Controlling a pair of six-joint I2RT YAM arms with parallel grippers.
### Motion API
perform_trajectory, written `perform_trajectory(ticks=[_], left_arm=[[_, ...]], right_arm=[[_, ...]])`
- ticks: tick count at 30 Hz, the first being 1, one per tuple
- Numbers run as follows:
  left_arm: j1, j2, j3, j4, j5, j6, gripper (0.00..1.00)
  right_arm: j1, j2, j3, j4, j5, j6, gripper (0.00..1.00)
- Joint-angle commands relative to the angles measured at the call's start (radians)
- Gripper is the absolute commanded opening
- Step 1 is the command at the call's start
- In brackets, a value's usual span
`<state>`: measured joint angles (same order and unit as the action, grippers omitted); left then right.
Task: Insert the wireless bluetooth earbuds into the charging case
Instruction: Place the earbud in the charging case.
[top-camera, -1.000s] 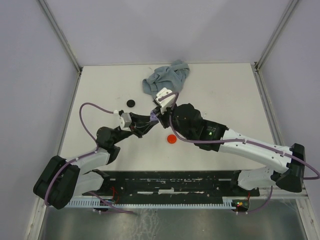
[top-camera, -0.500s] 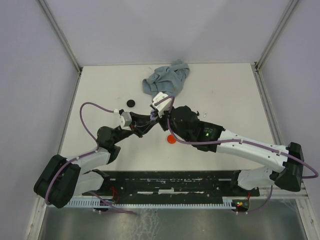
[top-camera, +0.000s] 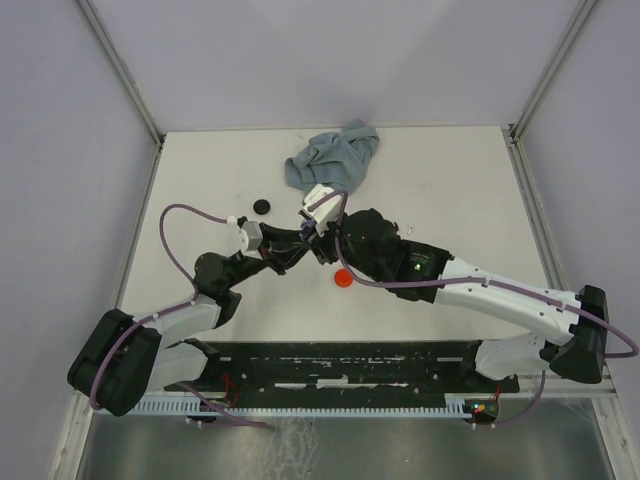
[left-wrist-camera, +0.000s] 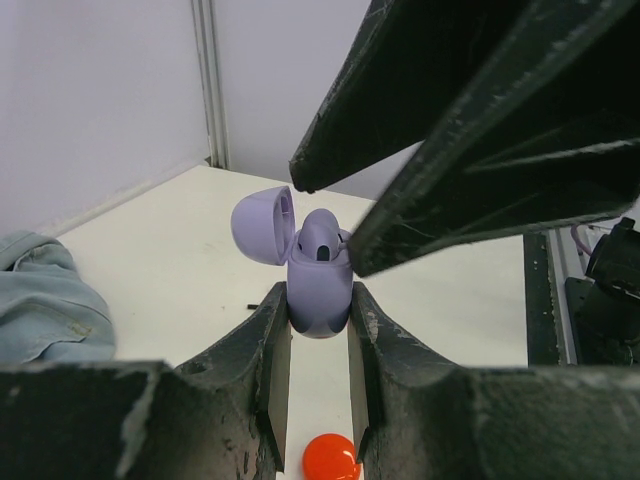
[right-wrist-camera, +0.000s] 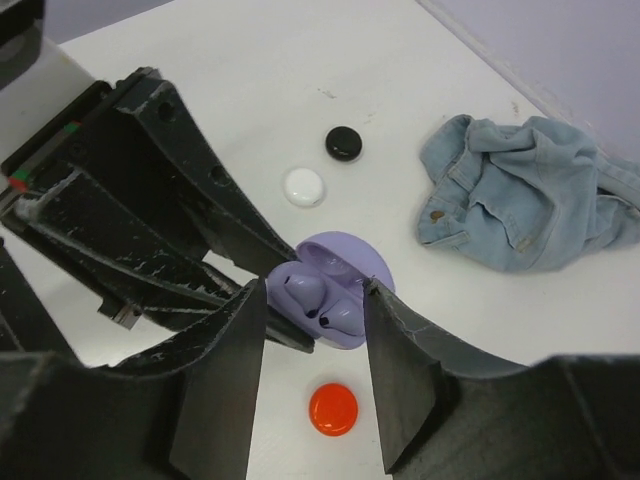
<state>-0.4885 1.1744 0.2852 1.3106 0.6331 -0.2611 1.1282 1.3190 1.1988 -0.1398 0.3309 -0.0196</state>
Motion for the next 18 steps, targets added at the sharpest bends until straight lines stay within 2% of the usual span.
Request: perform_trajectory(ticks=[1, 4, 8, 13, 18], left_arm=[[-0.001, 0.000, 0.020, 0.060, 0.005, -0.024, 0.03], [-0.002, -0.003, 0.011, 0.063, 0.025, -0.015, 0.03], [-0.001, -0.003, 0.015, 0.045, 0.085, 0.006, 0.03], [-0.001, -0.006, 0.041, -0.002, 0.188, 0.048, 0.03], [-0.002, -0.013, 0.084, -0.082, 0.283, 0.094, 0.03]], right_arm=[[0.000, -0.040, 0.076, -0.118, -0.069, 0.009, 0.54], [-0.048, -0.046, 0.145, -0.265, -0.158, 0.000, 0.61], [-0.169, -0.072, 0.209, -0.407, -0.444, -0.011, 0.67], [-0.283, -0.113, 0.193, -0.454, -0.669, -0.084, 0.74], [-0.313, -0.132, 0.172, -0.493, -0.808, -0.243, 0.77]])
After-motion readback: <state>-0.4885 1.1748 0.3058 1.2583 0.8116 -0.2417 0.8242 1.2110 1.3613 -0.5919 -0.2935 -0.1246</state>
